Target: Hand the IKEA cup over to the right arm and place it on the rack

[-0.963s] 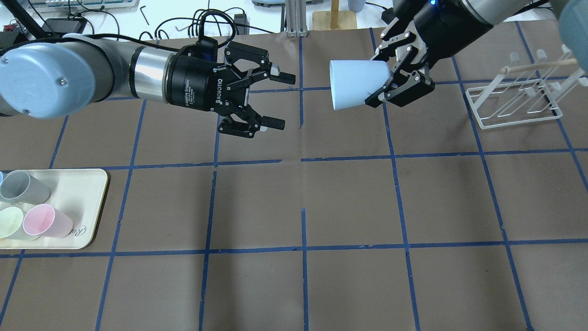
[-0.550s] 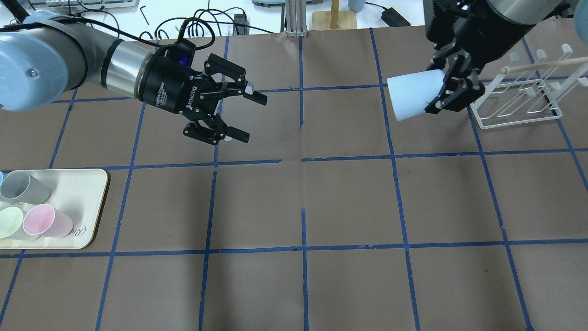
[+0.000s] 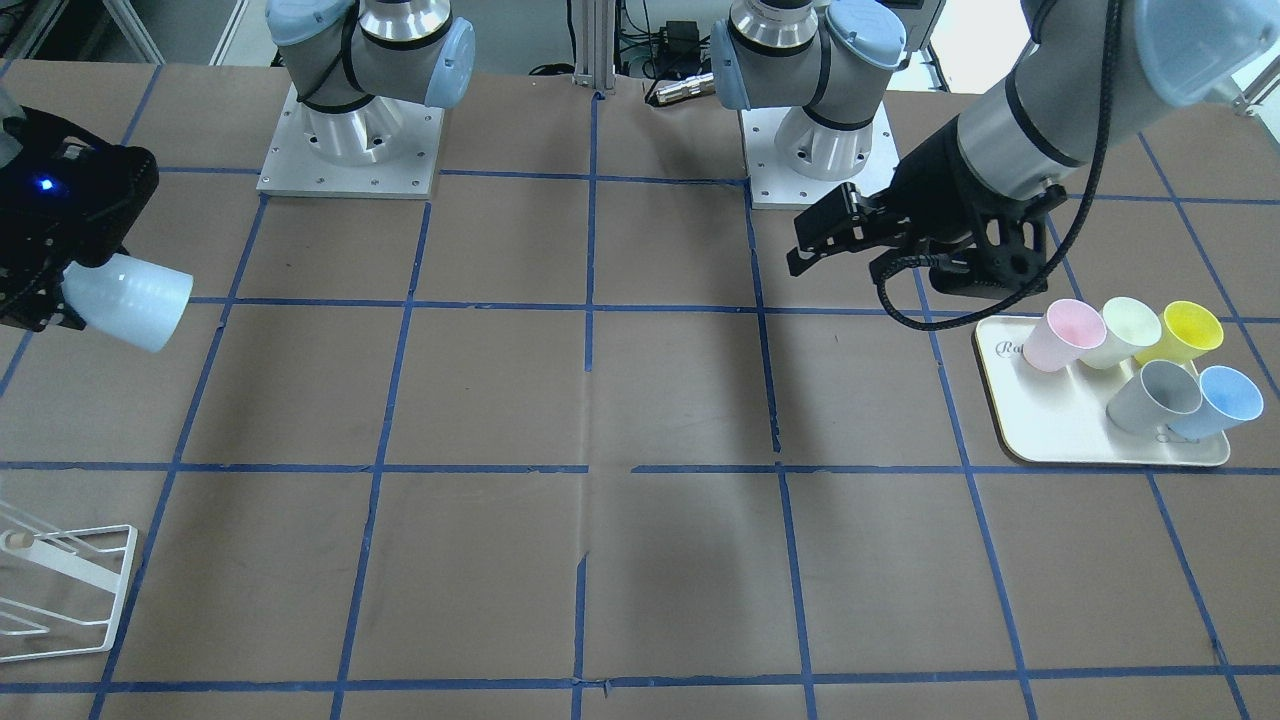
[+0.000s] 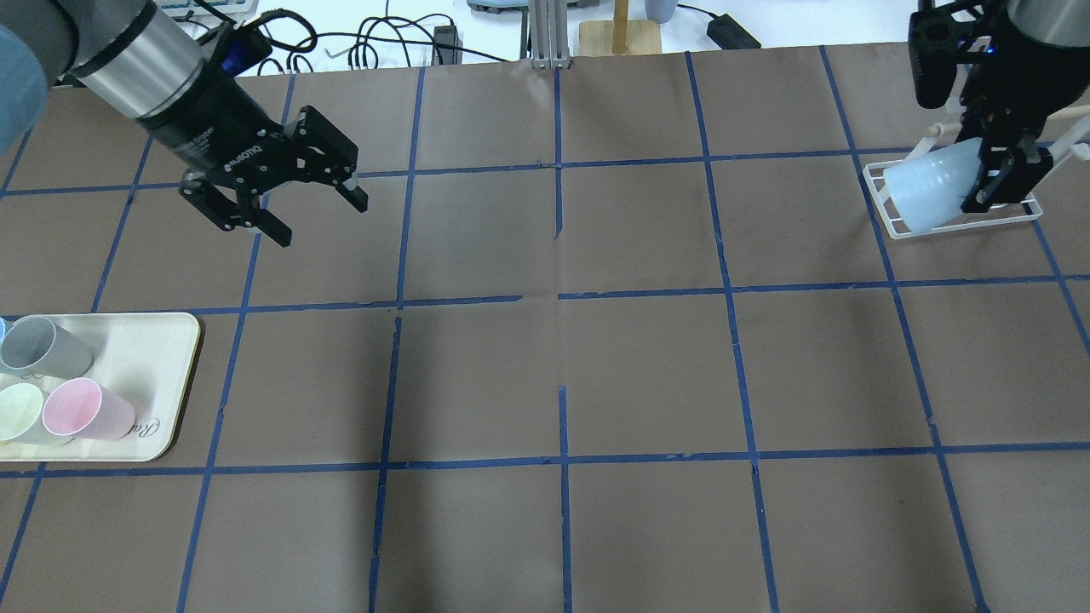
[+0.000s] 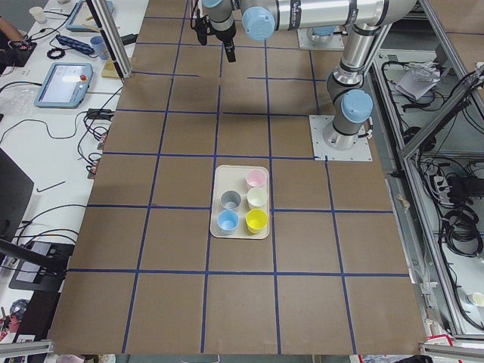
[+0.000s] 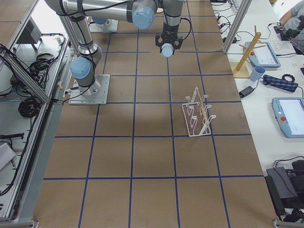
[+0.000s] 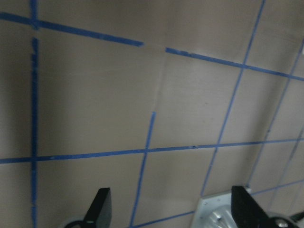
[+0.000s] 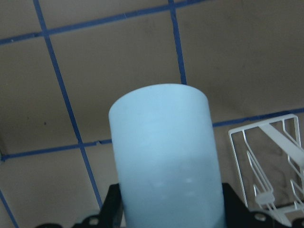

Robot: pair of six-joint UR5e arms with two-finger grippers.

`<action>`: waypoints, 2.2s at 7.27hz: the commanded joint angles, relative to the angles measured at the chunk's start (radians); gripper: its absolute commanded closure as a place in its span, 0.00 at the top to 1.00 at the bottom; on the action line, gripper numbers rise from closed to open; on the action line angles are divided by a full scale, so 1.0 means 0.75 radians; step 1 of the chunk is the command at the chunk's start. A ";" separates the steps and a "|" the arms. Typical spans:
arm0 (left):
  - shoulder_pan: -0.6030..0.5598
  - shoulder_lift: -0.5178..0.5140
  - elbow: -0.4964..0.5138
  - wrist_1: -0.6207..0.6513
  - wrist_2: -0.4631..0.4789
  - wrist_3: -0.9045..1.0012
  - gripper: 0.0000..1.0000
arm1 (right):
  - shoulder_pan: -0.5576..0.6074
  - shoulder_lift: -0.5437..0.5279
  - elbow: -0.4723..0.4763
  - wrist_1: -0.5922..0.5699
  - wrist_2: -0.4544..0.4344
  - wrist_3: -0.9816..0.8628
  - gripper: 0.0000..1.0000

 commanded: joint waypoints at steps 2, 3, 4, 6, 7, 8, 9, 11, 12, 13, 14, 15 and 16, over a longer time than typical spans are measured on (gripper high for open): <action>-0.013 0.033 -0.018 0.094 0.351 -0.006 1.00 | -0.028 0.112 0.012 -0.247 -0.332 -0.063 0.15; -0.025 0.051 -0.032 0.100 0.433 -0.041 1.00 | -0.029 0.178 0.019 -0.361 -0.376 -0.051 0.15; -0.045 0.058 -0.061 0.118 0.432 -0.110 1.00 | -0.027 0.219 0.029 -0.395 -0.390 -0.038 0.17; -0.117 0.111 -0.134 0.198 0.426 -0.097 1.00 | -0.024 0.243 0.122 -0.511 -0.498 -0.012 0.16; -0.139 0.127 -0.157 0.198 0.404 -0.111 1.00 | -0.024 0.246 0.196 -0.641 -0.564 -0.026 0.15; -0.139 0.127 -0.177 0.202 0.359 -0.084 1.00 | -0.022 0.244 0.225 -0.701 -0.595 -0.030 0.15; -0.131 0.125 -0.179 0.221 0.358 -0.052 1.00 | -0.014 0.238 0.221 -0.706 -0.595 -0.018 0.15; -0.082 0.113 -0.171 0.237 0.356 0.052 1.00 | -0.012 0.292 0.221 -0.816 -0.599 -0.016 0.14; -0.076 0.115 -0.179 0.235 0.352 0.053 1.00 | -0.004 0.299 0.223 -0.835 -0.597 -0.014 0.14; -0.078 0.109 -0.177 0.235 0.350 0.051 1.00 | 0.004 0.301 0.221 -0.839 -0.595 -0.012 0.14; -0.078 0.111 -0.177 0.235 0.352 0.053 1.00 | 0.006 0.305 0.221 -0.841 -0.593 -0.012 0.14; -0.078 0.109 -0.179 0.235 0.350 0.053 1.00 | 0.006 0.311 0.217 -0.865 -0.593 -0.018 0.14; -0.080 0.105 -0.179 0.235 0.350 0.045 1.00 | 0.006 0.333 0.211 -0.892 -0.591 -0.012 0.14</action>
